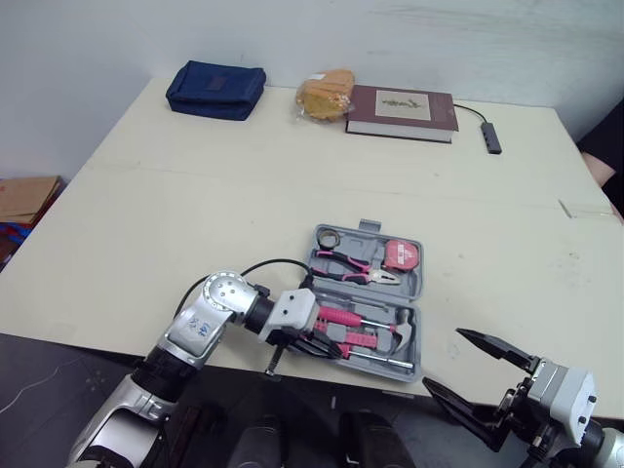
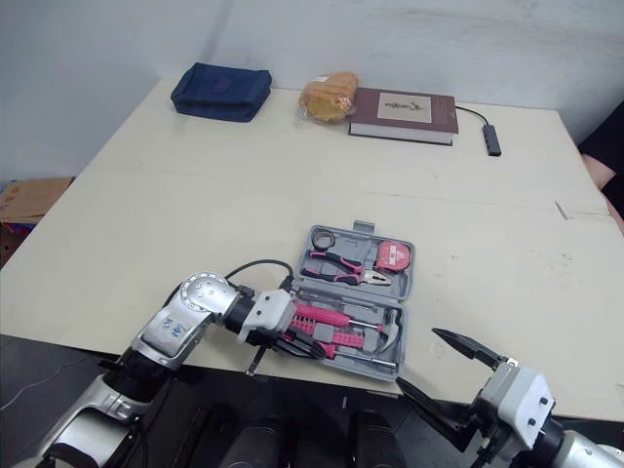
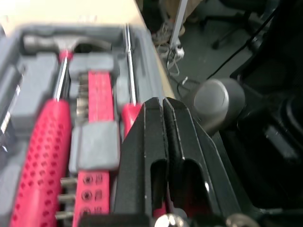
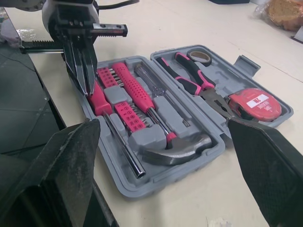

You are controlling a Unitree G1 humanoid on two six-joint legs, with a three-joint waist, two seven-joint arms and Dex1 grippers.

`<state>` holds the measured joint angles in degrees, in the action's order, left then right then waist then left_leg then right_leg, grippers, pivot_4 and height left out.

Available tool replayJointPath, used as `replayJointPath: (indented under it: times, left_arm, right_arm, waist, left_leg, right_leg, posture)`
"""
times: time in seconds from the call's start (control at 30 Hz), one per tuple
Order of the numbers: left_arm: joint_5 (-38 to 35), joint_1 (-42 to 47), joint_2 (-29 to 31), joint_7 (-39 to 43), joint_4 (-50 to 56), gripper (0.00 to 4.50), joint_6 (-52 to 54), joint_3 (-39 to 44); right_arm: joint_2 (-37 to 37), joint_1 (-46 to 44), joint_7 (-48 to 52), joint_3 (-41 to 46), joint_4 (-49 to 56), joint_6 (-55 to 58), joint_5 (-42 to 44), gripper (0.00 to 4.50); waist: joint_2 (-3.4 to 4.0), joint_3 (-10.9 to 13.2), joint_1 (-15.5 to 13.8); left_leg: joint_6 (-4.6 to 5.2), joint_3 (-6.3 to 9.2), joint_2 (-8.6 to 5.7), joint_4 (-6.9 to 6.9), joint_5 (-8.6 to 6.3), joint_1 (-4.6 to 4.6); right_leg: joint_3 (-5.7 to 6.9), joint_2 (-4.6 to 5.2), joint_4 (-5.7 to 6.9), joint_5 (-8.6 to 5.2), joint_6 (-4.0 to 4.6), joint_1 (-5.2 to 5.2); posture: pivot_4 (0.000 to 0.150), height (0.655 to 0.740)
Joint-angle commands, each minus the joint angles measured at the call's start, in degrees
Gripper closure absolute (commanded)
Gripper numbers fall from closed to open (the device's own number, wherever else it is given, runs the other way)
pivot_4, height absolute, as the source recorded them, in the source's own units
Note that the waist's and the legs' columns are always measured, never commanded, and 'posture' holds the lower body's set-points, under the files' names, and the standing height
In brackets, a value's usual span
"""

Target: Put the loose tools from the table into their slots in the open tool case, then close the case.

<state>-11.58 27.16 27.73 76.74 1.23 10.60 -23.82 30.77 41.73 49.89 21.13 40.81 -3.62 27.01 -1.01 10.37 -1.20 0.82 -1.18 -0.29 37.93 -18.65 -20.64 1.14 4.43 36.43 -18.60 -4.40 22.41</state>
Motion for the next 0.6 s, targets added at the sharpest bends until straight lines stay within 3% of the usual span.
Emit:
replayJointPath:
  times: [0.03,0.13,0.37,0.5,0.6]
  left_arm:
    - [3.15,1.09,-0.25,-2.02,-1.16,4.45,-0.79,-1.4]
    - [6.49,1.68,-0.86,-5.61,-3.57,4.45,0.52,-2.31]
    - [9.64,1.94,1.9,-4.23,-3.95,4.45,3.96,-6.8]
    - [9.31,1.51,1.91,-4.07,-3.86,4.45,3.45,-7.73]
    - [9.96,1.26,1.84,-4.23,-4.29,4.45,2.68,-8.53]
  right_arm:
    - [-0.47,0.77,0.09,0.96,0.53,-1.4,0.3,0.0]
    - [-0.52,0.79,-0.07,0.82,0.45,-1.52,0.27,0.0]
    - [-0.65,0.52,-0.48,0.44,0.24,-1.55,0.03,0.0]
    - [-0.8,0.35,-0.78,0.43,0.02,-1.65,-0.17,0.0]
    - [-1.06,0.4,-0.99,0.27,-0.06,-1.77,-0.43,0.0]
  waist:
    - [0.0,0.0,0.0]
    - [0.06,-0.08,-0.11]
    - [0.42,-0.43,-0.09]
    - [0.58,-0.75,0.07]
    - [0.65,-0.9,-0.01]
  left_leg:
    - [0.0,0.0,0.0,0.0,0.0,0.0]
    - [0.01,0.01,0.0,0.0,0.0,0.01]
    - [0.03,0.01,0.0,-0.01,-0.02,0.15]
    - [0.05,0.02,0.01,-0.53,-0.04,0.61]
    - [0.04,0.03,0.01,-0.71,-0.03,0.69]
  right_leg:
    - [0.0,0.0,0.0,0.0,0.0,0.01]
    - [0.0,0.01,0.0,0.0,0.0,-0.02]
    - [0.0,0.01,-0.03,0.0,0.01,-0.17]
    - [0.0,0.02,-0.51,-0.02,0.04,-0.95]
    - [0.01,0.02,-0.59,-0.04,0.07,-0.95]
  posture:
    - [0.15,0.74]
    - [0.15,0.74]
    - [0.15,0.74]
    - [0.15,0.74]
    - [0.15,0.74]
